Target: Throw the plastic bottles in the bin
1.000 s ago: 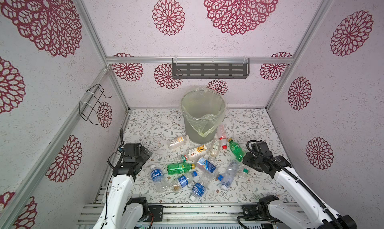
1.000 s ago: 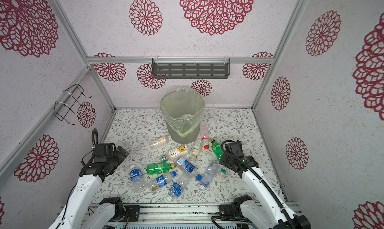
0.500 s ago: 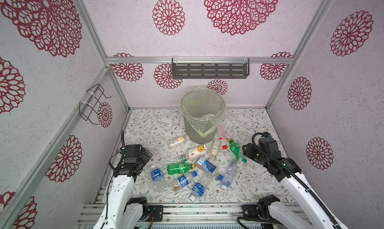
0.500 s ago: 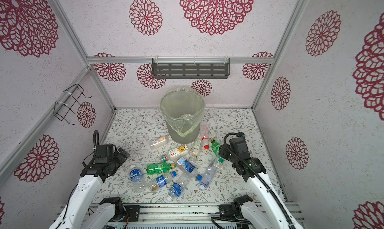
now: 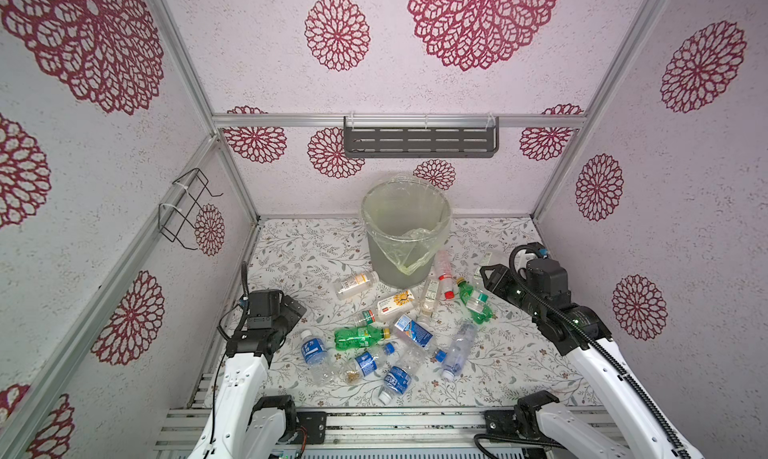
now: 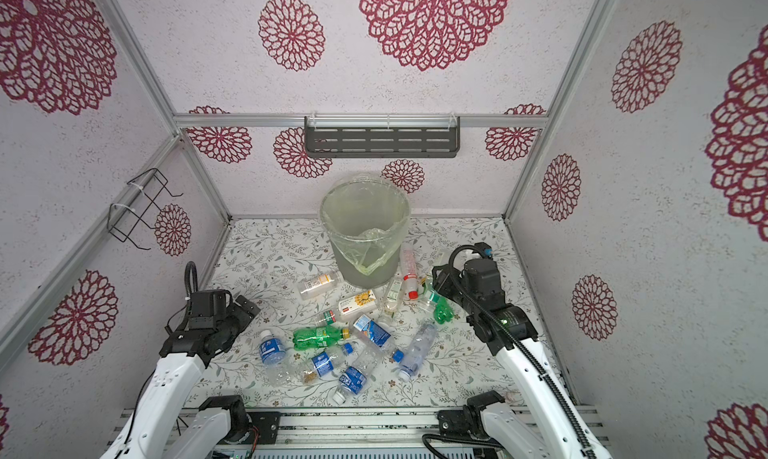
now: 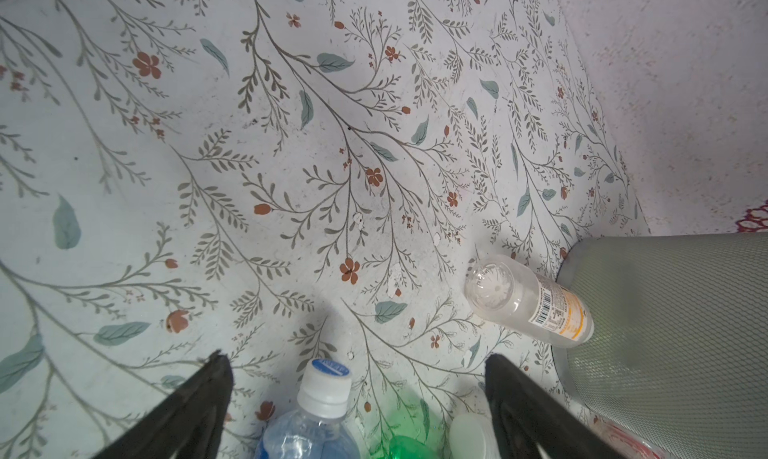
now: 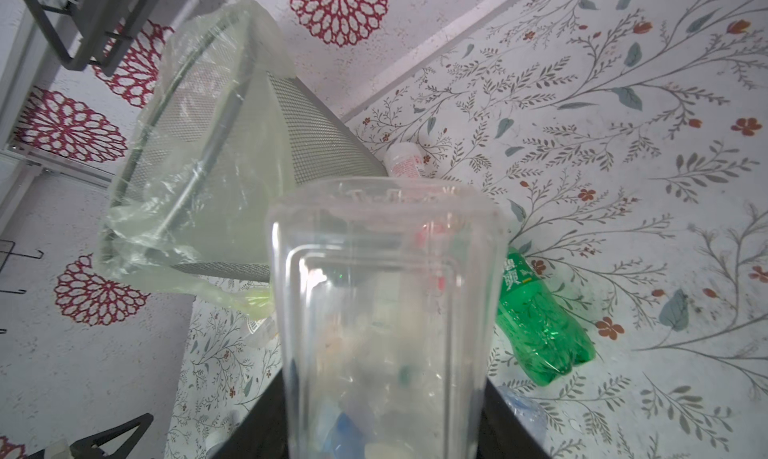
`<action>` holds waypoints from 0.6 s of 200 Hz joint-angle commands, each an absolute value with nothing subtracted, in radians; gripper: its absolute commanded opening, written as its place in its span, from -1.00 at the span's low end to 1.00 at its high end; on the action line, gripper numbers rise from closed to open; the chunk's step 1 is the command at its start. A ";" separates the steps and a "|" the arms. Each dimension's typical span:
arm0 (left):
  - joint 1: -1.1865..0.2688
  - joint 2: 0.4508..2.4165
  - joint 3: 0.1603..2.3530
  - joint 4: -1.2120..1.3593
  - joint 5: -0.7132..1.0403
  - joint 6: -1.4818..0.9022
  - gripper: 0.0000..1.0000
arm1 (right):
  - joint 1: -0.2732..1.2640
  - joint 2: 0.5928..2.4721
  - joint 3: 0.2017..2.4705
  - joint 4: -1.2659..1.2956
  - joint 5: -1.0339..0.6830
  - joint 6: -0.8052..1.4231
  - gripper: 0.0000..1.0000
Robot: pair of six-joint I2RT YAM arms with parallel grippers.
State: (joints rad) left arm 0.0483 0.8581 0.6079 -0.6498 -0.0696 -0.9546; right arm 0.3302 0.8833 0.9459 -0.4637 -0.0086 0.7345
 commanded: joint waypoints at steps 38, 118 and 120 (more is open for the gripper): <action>0.044 0.902 0.647 -0.661 -0.068 -0.961 0.95 | 0.334 0.875 1.002 -0.294 -0.045 0.745 -0.01; 0.045 0.897 0.644 -0.656 -0.065 -0.966 0.95 | 0.334 0.805 0.947 -0.152 -0.143 0.691 0.05; 0.045 0.896 0.644 -0.655 -0.065 -0.965 0.95 | 0.334 0.799 0.941 -0.146 -0.146 0.690 0.05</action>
